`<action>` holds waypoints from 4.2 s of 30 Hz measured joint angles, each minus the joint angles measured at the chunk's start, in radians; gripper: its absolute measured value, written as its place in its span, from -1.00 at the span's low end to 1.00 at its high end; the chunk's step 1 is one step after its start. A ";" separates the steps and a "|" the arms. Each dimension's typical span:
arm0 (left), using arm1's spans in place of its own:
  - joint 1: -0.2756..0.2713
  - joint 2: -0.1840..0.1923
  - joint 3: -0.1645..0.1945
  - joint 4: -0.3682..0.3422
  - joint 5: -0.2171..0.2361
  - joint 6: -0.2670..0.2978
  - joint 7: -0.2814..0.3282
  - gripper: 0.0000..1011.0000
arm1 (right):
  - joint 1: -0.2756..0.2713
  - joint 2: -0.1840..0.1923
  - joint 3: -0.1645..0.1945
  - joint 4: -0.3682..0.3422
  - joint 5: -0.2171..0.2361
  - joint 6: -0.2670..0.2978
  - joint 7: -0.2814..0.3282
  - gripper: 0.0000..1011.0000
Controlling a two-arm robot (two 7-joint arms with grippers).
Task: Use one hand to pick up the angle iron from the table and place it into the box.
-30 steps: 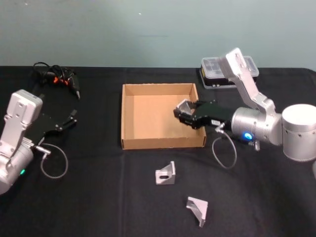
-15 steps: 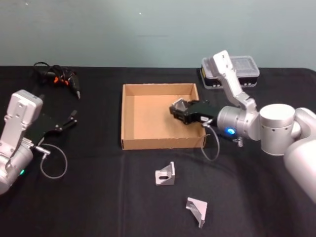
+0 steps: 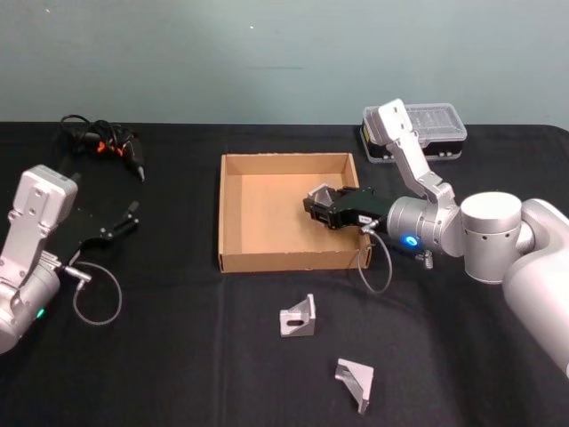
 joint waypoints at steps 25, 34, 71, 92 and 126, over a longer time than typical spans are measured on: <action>0.000 0.000 0.000 0.000 0.000 0.000 0.000 1.00 | -0.010 0.006 0.004 -0.019 0.002 -0.001 0.000 0.99; 0.000 0.000 0.000 0.000 0.000 0.000 0.000 1.00 | -0.058 0.030 0.037 -0.104 0.010 -0.023 0.017 0.99; 0.000 0.000 0.000 0.000 0.000 0.000 0.000 1.00 | -0.569 0.514 0.118 -0.883 0.220 0.059 0.120 0.99; 0.000 0.000 0.000 0.000 0.000 0.000 0.000 1.00 | -0.667 0.628 0.047 -0.918 0.163 -0.044 0.142 0.99; 0.000 0.000 0.000 0.000 0.000 0.000 0.000 1.00 | -0.649 0.606 0.017 -0.865 0.091 -0.099 0.167 0.62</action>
